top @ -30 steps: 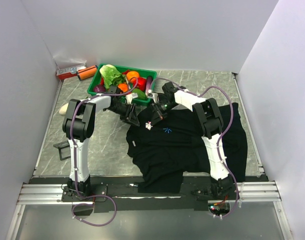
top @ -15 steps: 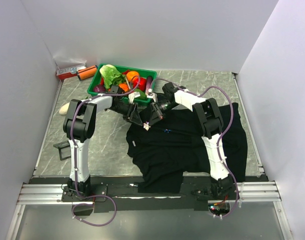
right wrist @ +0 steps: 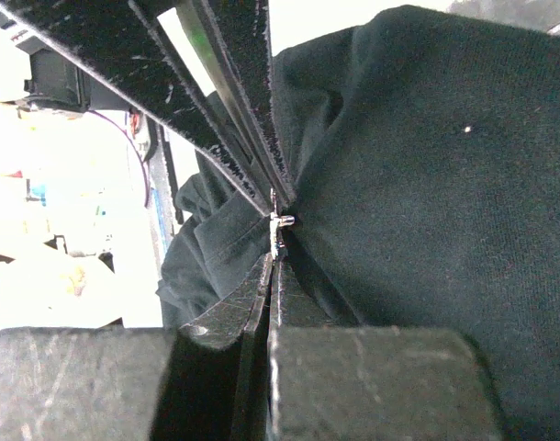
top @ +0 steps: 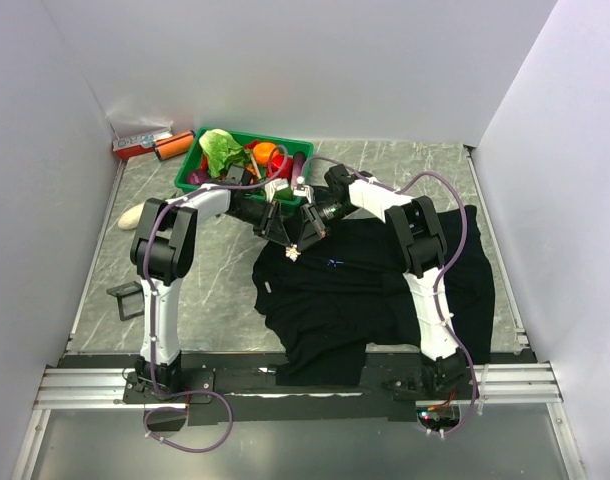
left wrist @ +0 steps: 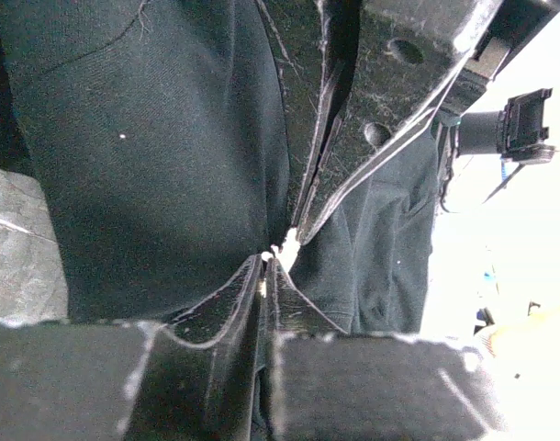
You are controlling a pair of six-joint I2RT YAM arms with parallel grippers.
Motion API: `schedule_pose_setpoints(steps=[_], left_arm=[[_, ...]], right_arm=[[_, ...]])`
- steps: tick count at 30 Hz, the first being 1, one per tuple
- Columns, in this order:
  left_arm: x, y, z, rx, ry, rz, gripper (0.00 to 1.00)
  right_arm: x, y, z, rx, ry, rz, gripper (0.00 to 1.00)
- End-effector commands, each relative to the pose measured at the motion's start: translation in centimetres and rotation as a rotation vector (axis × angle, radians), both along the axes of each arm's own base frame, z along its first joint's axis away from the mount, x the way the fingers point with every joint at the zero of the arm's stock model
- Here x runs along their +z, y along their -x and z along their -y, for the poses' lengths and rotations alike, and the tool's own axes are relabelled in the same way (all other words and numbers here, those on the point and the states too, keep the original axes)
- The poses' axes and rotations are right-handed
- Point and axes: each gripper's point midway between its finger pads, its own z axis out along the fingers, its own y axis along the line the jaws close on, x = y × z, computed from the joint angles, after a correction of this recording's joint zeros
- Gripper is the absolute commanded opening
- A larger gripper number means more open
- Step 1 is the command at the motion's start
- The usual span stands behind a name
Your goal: Remove the brooch from the garment
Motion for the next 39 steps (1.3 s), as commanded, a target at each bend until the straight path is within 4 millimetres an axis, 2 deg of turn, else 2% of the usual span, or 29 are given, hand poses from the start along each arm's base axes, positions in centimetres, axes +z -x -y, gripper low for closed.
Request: schedule_pose_setpoints(steps=[1,3,7,9,10,11,23,29,33,39], left_arm=[[1.2,0.8,1.1,-0.06,0.059,0.005,0.08],[1.1,0.8,1.1,-0.06,0.054,0.005,0.04],[0.8,0.9,0.8,-0.066,0.033,-0.009,0.05],[0.8,1.0,0.8,-0.066,0.029,-0.016,0.09],[0.8,1.1,0.8,-0.067,0.027,-0.019,0.16],[0.7,1.1,0.8,-0.066,0.024,-0.018,0.18],[0.2,1.9,0.6,-0.09,0.019,-0.02,0.2],[0.0,2.3,0.5,-0.11,0.015,-0.015,0.33],[-0.3,2.4,0.3,-0.113,0.0,-0.012,0.28],[0.2,2.3,0.7,-0.114,0.027,-0.02,0.13]], right_arm=[[3.1,-1.1,-0.9,0.009,-0.062,0.08,0.0],[2.9,-1.1,-1.0,0.01,-0.06,0.079,0.0],[2.9,-1.2,-1.0,0.009,-0.059,0.081,0.0],[2.7,-1.3,-1.0,0.006,-0.056,0.08,0.0],[2.7,-1.5,-1.0,0.002,-0.058,0.081,0.0],[2.6,-1.4,-1.0,0.003,-0.056,0.079,0.0],[2.2,-1.6,-1.0,-0.001,-0.049,0.079,0.0],[2.0,-1.7,-1.0,-0.002,-0.048,0.073,0.0],[2.2,-1.7,-1.0,-0.002,-0.054,0.074,0.0],[1.6,-1.9,-0.9,-0.013,-0.033,0.072,0.0]])
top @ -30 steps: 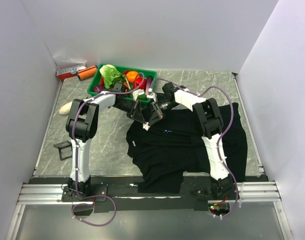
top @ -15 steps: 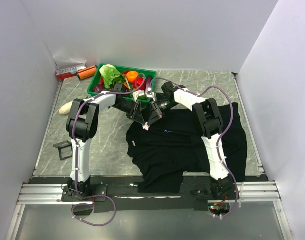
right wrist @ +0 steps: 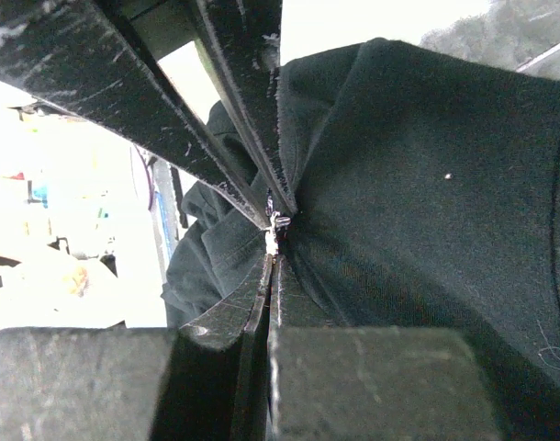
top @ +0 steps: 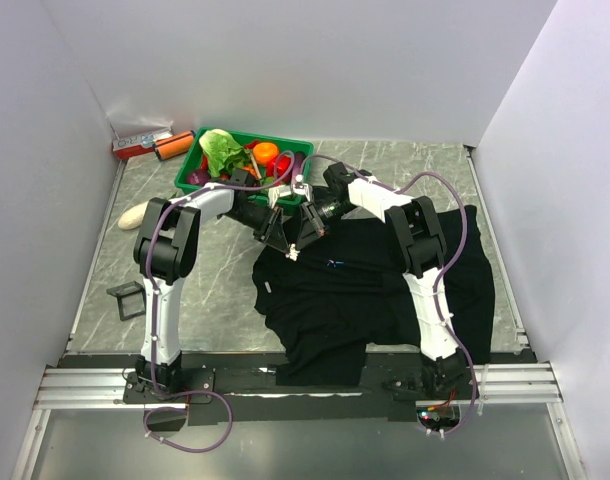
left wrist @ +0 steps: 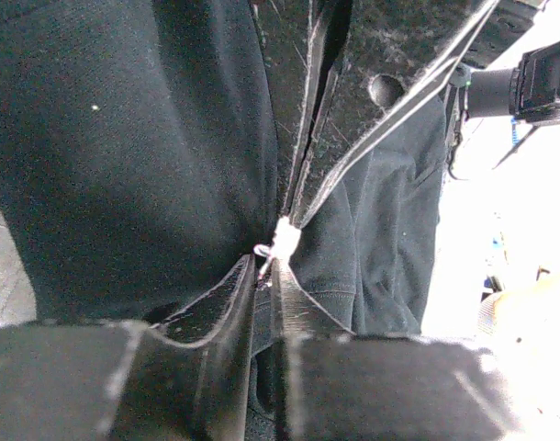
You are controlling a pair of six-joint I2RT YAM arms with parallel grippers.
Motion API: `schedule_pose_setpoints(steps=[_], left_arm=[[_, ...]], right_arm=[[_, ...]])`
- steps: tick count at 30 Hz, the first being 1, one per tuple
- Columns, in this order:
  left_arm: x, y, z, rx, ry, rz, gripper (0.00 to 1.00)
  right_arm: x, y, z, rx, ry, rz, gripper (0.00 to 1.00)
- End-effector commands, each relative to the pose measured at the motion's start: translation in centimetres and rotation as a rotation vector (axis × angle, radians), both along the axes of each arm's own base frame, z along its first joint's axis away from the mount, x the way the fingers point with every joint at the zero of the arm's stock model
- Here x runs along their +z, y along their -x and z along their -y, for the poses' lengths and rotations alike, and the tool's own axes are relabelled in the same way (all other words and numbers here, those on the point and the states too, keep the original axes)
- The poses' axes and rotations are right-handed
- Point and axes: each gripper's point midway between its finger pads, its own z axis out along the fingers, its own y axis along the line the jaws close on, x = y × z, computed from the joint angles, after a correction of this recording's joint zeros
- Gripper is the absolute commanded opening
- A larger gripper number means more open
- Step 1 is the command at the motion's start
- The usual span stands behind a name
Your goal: Remove the brooch from the garment
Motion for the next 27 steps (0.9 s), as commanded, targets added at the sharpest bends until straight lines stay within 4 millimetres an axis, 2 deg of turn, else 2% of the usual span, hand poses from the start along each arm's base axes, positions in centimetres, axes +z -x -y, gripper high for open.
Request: schedule_pose_setpoints(steps=[1,3,4,5,6,7,8,9,10,11,12,13,14,16,17,21,27], left_arm=[[1.1,0.5,1.1,-0.034,0.06,-0.025,0.09],[1.6,0.3,1.4,-0.033,0.06,-0.019,0.01],[1.7,0.1,1.4,-0.024,0.052,-0.021,0.01],[1.9,0.0,1.5,0.001,0.036,-0.046,0.01],[2.0,-0.4,1.5,0.017,0.025,-0.037,0.01],[2.0,-0.8,1.5,0.036,0.013,-0.032,0.01],[1.9,-0.8,1.6,0.085,-0.011,-0.088,0.01],[2.3,-1.5,1.8,0.104,-0.003,-0.062,0.01],[2.6,-1.5,2.0,0.161,-0.019,-0.143,0.01],[2.6,-1.7,2.2,0.184,-0.023,-0.16,0.01],[3.0,-2.0,2.3,0.203,-0.017,-0.17,0.01],[3.5,-2.5,2.6,0.236,-0.012,-0.202,0.01],[3.7,-2.6,2.8,0.247,-0.005,-0.221,0.01],[4.3,-3.2,3.3,0.271,0.013,-0.25,0.01],[4.2,-3.3,3.4,0.28,0.016,-0.266,0.01],[5.0,-3.2,4.0,0.286,0.064,-0.334,0.01],[5.1,-2.7,3.9,0.266,0.074,-0.367,0.01]], right_arm=[[1.1,-1.6,-0.7,-0.006,-0.026,0.08,0.0],[0.8,-2.2,-0.4,-0.028,0.02,0.107,0.1],[0.9,-2.6,-0.1,-0.042,0.044,0.131,0.16],[0.7,-2.4,0.4,-0.052,0.077,0.146,0.3],[2.1,-3.9,1.0,-0.096,0.111,0.268,0.35],[2.7,-4.2,1.3,-0.117,0.117,0.327,0.38],[1.3,-2.7,2.4,-0.118,0.14,0.336,0.43],[4.6,-4.4,2.5,-0.163,0.107,0.538,0.45],[5.1,-4.0,2.5,-0.165,0.105,0.603,0.47],[3.9,-3.0,3.2,-0.146,0.125,0.655,0.5],[5.7,-3.4,3.2,-0.156,0.12,0.767,0.5],[5.9,-2.8,2.6,-0.136,0.129,0.823,0.5],[5.0,-2.1,2.8,-0.107,0.146,0.864,0.5],[6.1,-2.1,2.4,-0.107,0.131,0.97,0.5],[5.5,-1.3,2.1,-0.081,0.136,0.991,0.51],[5.3,-0.9,1.2,-0.058,0.145,1.059,0.52],[3.9,-1.0,0.4,-0.049,0.219,1.12,0.54]])
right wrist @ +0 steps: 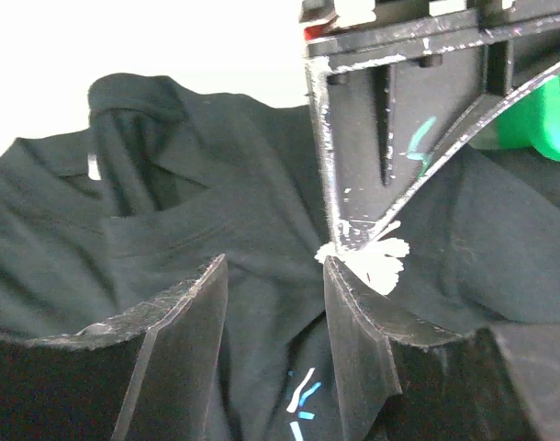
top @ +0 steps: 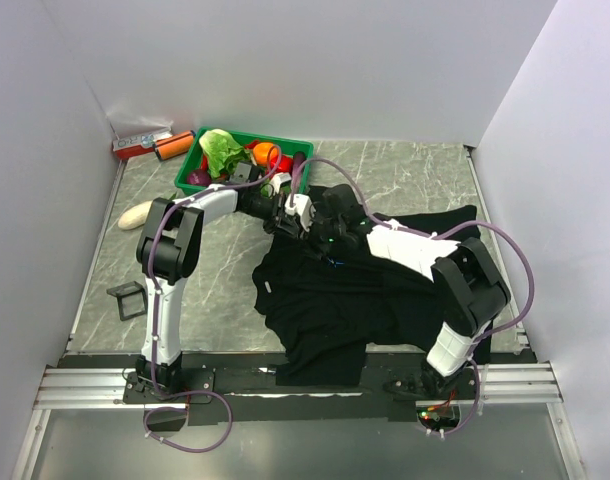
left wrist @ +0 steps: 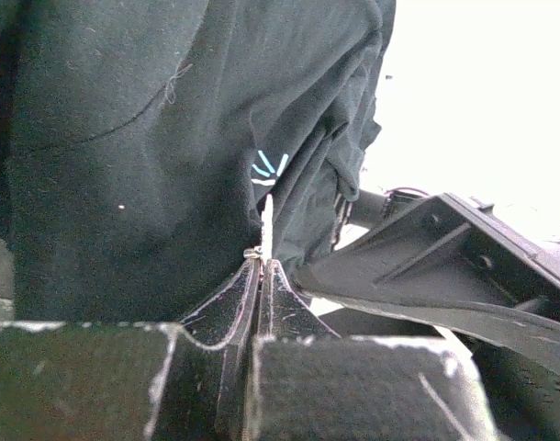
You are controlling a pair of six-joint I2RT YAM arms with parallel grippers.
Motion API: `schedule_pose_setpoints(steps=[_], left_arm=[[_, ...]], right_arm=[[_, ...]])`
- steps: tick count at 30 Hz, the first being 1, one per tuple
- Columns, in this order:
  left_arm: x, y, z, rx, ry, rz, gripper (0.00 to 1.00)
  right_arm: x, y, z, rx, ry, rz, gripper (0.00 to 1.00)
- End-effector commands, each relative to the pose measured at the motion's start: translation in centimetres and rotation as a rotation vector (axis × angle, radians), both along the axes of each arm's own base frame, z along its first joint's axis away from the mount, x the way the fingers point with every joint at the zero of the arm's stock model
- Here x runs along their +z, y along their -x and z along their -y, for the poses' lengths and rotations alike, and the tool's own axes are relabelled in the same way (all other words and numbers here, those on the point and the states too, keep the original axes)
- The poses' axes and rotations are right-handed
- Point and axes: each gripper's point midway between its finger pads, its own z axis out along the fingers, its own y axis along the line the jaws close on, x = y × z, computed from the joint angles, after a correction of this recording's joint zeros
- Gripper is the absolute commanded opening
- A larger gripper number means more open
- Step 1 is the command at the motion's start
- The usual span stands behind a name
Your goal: Remove the brooch from the garment
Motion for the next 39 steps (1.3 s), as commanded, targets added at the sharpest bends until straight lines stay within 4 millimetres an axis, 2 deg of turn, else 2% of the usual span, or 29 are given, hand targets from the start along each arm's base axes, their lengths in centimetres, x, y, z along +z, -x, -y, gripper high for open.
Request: schedule_pose_setpoints(steps=[1,7,9,12,13,16,17,20,23,27,29,30,32,33,35,39], left_arm=[[2.5,0.0,0.5,-0.017,0.064,-0.005,0.01],[2.1,0.0,0.2,-0.03,0.067,-0.016,0.01],[2.0,0.1,0.2,-0.035,0.071,-0.024,0.01],[2.0,-0.1,0.0,-0.038,0.075,-0.014,0.03],[2.1,-0.1,-0.2,-0.039,0.075,-0.017,0.05],[2.0,-0.1,-0.4,-0.046,0.069,-0.016,0.15],[1.9,-0.2,-0.6,-0.044,0.063,-0.015,0.28],[1.9,-0.8,-1.4,-0.026,0.04,0.007,0.41],[2.2,-1.6,-2.5,0.007,0.044,0.013,0.48],[2.7,-2.5,-3.3,0.023,0.054,0.033,0.5],[2.8,-2.5,-3.2,0.015,0.064,0.031,0.5],[2.8,-2.5,-3.3,0.011,0.063,0.038,0.5],[2.4,-2.5,-3.4,0.001,0.053,0.045,0.49],[2.3,-2.4,-3.6,0.003,0.045,0.03,0.49],[2.0,-2.4,-3.8,0.003,0.04,0.028,0.49],[1.7,-2.7,-4.2,0.022,0.04,0.027,0.48]], right_arm=[[0.4,-2.4,-0.7,-0.044,0.036,0.144,0.53],[0.5,-4.7,-0.7,-0.138,0.11,0.258,0.49],[-0.9,-4.8,-0.4,-0.137,0.155,0.227,0.49],[-1.5,-5.2,-0.5,-0.142,0.179,0.21,0.46],[-1.5,-5.2,-0.6,-0.142,0.178,0.208,0.42],[-1.8,-5.4,-0.4,-0.16,0.193,0.187,0.33],[-1.9,-5.5,-0.3,-0.172,0.198,0.179,0.3],[-2.2,-5.7,0.3,-0.2,0.218,0.146,0.25],[-2.6,-5.9,1.0,-0.216,0.222,0.12,0.21],[-2.4,-6.4,0.8,-0.214,0.218,0.094,0.18],[-2.5,-5.4,0.5,-0.174,0.214,0.049,0.22],[-2.2,-5.2,0.3,-0.168,0.209,0.033,0.29],[-3.1,-4.1,0.8,-0.172,0.25,-0.047,0.38],[-2.9,-4.1,0.5,-0.189,0.246,-0.067,0.45],[-3.7,-3.7,0.8,-0.206,0.27,-0.11,0.49],[-4.9,-2.9,0.8,-0.197,0.291,-0.164,0.51]])
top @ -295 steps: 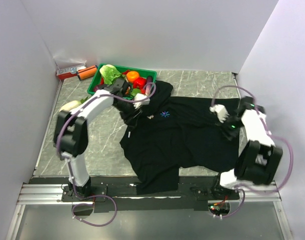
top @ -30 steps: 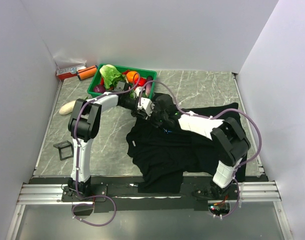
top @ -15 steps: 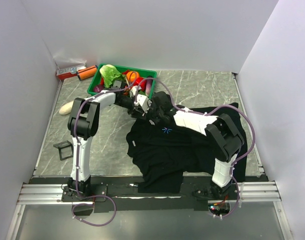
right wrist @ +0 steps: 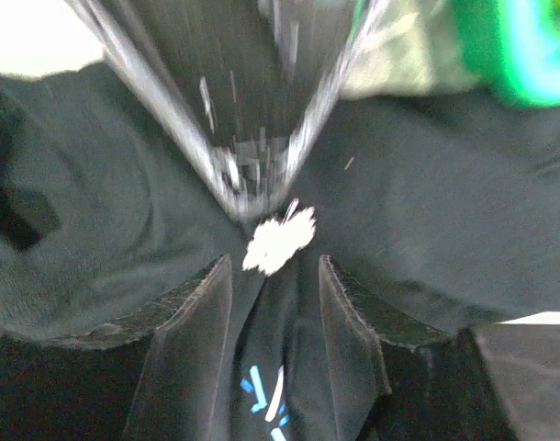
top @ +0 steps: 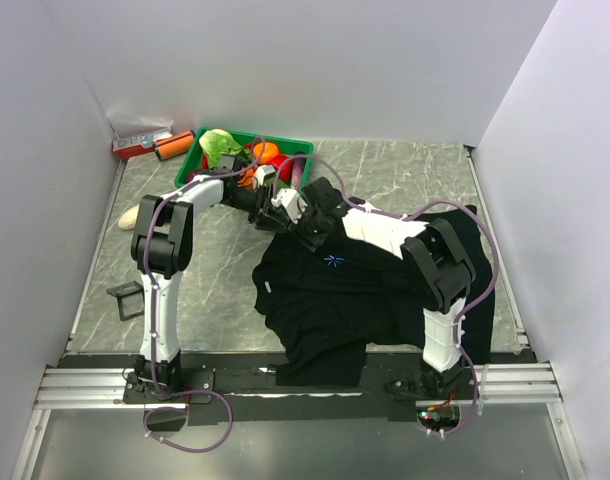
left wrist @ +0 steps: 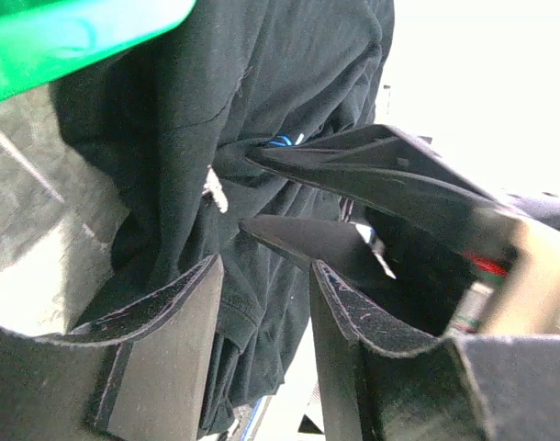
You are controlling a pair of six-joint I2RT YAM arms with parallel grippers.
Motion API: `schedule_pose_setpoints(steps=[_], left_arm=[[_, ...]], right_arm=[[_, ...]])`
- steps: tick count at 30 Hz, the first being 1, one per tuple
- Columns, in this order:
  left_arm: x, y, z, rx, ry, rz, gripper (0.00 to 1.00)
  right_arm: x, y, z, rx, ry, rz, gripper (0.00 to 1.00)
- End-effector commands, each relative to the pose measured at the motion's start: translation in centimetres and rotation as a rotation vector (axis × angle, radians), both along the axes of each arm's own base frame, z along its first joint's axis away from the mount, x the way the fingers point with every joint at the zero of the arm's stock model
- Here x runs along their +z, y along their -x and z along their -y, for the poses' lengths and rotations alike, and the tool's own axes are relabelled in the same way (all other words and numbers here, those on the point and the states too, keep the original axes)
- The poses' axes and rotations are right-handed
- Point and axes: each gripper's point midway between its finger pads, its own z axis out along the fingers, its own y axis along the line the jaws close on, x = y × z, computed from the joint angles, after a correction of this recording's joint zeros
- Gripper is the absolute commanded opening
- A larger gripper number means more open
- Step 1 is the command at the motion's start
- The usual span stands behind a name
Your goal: Remove the brooch from the garment
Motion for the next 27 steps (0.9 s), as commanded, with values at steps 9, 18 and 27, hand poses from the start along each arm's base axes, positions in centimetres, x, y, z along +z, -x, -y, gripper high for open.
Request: schedule_pose_setpoints(steps=[9,18,27], left_arm=[[1.2,-0.6,-0.3,-0.004,0.032,0.033,0.48],[0.9,-0.4,-0.4,-0.004,0.019,0.035,0.47],[0.9,-0.4,-0.5,-0.009,0.012,0.049,0.48]], right_arm=[[-1.5,0.4,0.3,-0.024,0.052,-0.09,0.5],[-1.3,-1.3,1.2,-0.095,0.048,-0.069,0.35],[-1.0,-2.0,1.6,-0.133,0.035,-0.081,0.22]])
